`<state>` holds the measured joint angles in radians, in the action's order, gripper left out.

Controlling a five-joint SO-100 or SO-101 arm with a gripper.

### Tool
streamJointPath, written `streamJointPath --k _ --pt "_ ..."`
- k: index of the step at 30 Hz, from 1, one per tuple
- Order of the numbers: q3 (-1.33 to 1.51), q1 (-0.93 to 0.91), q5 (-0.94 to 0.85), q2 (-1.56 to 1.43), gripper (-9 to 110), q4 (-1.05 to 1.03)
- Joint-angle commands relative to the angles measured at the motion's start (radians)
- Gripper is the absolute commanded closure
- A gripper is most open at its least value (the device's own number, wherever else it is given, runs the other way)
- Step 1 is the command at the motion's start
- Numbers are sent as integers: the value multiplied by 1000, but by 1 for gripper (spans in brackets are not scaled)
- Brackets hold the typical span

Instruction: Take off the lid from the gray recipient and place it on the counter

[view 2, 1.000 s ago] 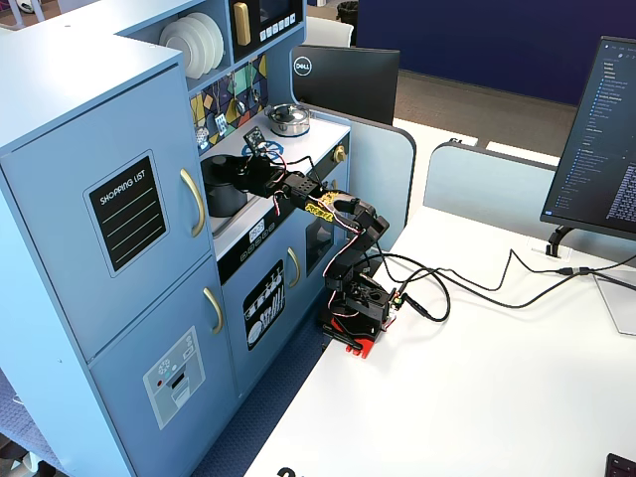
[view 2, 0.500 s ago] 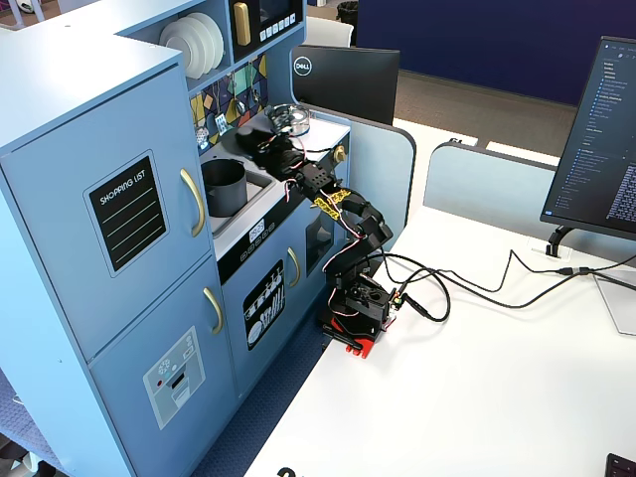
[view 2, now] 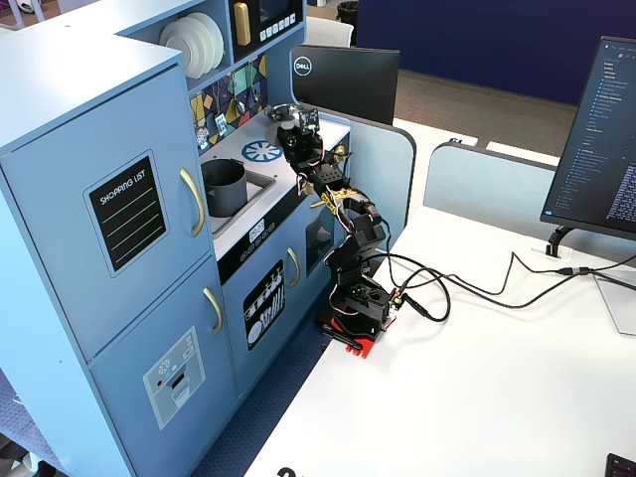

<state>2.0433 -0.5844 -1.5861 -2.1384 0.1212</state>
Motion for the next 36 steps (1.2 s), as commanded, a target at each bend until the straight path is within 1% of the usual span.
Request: streamJointPath --k 1,15,21,27,28,30,31,32,34,36 --pt "17 3 -14 32 102 106" --pt "18 52 -60 272 102 267" --pt "15 35 -63 328 102 278" --pt "26 15 -52 321 102 282" --pt "34 11 -52 311 98 284" --pt "48 -8 -38 288 82 284" --pt "55 -20 -46 275 76 276" --pt "61 -29 -55 262 73 267" --pt "58 -35 -63 253 71 261" --pt "41 -29 -52 250 72 262"
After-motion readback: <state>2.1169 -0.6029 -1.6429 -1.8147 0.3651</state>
